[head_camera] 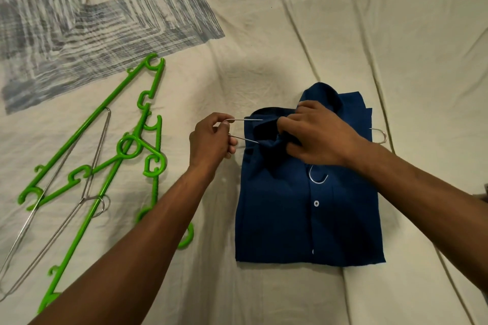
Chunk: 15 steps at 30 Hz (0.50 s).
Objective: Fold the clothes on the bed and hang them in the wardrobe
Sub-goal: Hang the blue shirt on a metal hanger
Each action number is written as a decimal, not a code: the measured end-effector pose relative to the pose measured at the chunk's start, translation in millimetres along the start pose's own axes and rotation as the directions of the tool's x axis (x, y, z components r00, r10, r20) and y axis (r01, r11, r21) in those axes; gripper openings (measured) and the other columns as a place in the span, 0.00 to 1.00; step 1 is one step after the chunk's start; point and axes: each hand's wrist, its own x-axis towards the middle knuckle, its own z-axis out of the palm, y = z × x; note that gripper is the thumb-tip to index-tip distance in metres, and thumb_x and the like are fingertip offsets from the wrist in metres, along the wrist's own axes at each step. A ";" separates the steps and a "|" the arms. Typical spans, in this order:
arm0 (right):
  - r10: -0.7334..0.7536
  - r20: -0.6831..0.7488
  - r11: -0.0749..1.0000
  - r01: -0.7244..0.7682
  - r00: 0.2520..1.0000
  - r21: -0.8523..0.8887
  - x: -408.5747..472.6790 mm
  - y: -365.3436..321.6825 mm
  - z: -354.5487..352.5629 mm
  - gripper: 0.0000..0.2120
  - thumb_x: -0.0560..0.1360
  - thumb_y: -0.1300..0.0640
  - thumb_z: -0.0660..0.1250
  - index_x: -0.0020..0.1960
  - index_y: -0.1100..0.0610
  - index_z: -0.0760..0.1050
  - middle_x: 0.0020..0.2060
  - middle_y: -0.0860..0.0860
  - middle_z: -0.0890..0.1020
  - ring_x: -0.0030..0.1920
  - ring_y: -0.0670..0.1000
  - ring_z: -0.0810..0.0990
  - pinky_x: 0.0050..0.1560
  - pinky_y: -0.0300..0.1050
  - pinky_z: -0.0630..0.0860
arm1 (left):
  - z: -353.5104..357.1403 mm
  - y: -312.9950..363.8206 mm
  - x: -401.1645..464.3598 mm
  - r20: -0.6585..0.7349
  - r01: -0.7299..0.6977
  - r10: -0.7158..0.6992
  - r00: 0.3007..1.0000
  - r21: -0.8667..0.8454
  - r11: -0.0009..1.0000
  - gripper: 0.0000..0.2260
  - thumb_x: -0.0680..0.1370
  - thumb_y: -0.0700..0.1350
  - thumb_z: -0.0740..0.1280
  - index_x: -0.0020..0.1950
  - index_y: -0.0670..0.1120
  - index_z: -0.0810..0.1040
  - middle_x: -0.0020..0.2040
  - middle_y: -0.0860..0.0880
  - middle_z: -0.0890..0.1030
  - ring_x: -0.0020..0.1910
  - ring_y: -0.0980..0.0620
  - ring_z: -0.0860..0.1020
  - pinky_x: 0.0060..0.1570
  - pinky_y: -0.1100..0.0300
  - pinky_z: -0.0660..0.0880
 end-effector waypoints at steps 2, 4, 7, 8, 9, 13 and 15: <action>-0.010 0.024 0.999 0.011 1.000 -0.039 -0.7 -1.9 1.9 0.11 0.72 0.46 0.59 0.47 0.53 0.72 0.31 0.46 0.76 0.38 0.52 0.73 0.62 0.53 0.70 | 0.4 -1.3 -1.0 -0.002 -0.001 0.001 1.000 -0.003 1.000 0.10 0.83 0.41 0.61 0.53 0.50 0.82 0.32 0.45 0.82 0.26 0.54 0.77 0.26 0.63 0.74; -0.013 0.051 0.997 0.017 0.999 -0.070 0.5 -5.0 4.8 0.15 0.73 0.41 0.58 0.47 0.53 0.70 0.31 0.46 0.77 0.37 0.51 0.72 0.60 0.53 0.70 | 1.6 -2.9 -0.7 -0.016 0.003 -0.003 1.000 -0.006 1.000 0.10 0.83 0.41 0.60 0.52 0.50 0.82 0.32 0.45 0.82 0.26 0.54 0.76 0.26 0.63 0.74; 0.001 0.080 0.996 0.006 0.997 -0.093 0.5 -9.0 10.6 0.20 0.75 0.37 0.54 0.47 0.53 0.69 0.31 0.46 0.77 0.36 0.52 0.72 0.58 0.52 0.69 | 3.4 -6.5 0.0 -0.041 0.013 -0.014 0.999 -0.007 1.000 0.10 0.83 0.41 0.60 0.52 0.50 0.82 0.32 0.45 0.81 0.26 0.54 0.76 0.26 0.62 0.74; 0.014 0.085 0.996 -0.006 0.996 -0.091 0.2 -9.1 11.8 0.21 0.76 0.35 0.52 0.46 0.53 0.69 0.30 0.46 0.77 0.36 0.52 0.72 0.57 0.51 0.68 | 3.6 -7.5 0.4 -0.043 0.014 -0.014 0.999 -0.002 1.000 0.11 0.83 0.41 0.60 0.52 0.50 0.81 0.32 0.45 0.81 0.26 0.54 0.76 0.26 0.62 0.74; 0.031 0.088 0.996 -0.023 0.996 -0.086 -0.5 -9.3 12.2 0.23 0.77 0.34 0.50 0.44 0.53 0.69 0.29 0.47 0.76 0.35 0.52 0.71 0.54 0.49 0.66 | 3.7 -8.6 0.2 -0.040 0.012 -0.012 0.999 0.006 1.000 0.11 0.83 0.41 0.60 0.52 0.50 0.81 0.32 0.45 0.81 0.26 0.54 0.77 0.26 0.62 0.74; 0.105 0.110 0.994 -0.105 0.988 -0.006 -2.7 -11.7 10.8 0.29 0.80 0.33 0.41 0.35 0.52 0.66 0.25 0.48 0.70 0.30 0.51 0.69 0.48 0.46 0.59 | 2.7 -14.4 -0.6 -0.029 0.006 -0.005 1.000 0.050 0.999 0.11 0.83 0.41 0.59 0.52 0.50 0.81 0.32 0.45 0.81 0.27 0.55 0.77 0.28 0.61 0.74; 0.175 0.109 0.981 -0.183 0.978 0.063 -0.7 -11.8 13.2 0.29 0.81 0.36 0.40 0.33 0.52 0.65 0.23 0.48 0.69 0.28 0.51 0.69 0.49 0.47 0.63 | 1.8 -17.2 -1.3 -0.020 -0.004 0.005 1.000 0.064 0.998 0.11 0.83 0.41 0.59 0.52 0.51 0.81 0.32 0.45 0.81 0.27 0.55 0.77 0.29 0.61 0.74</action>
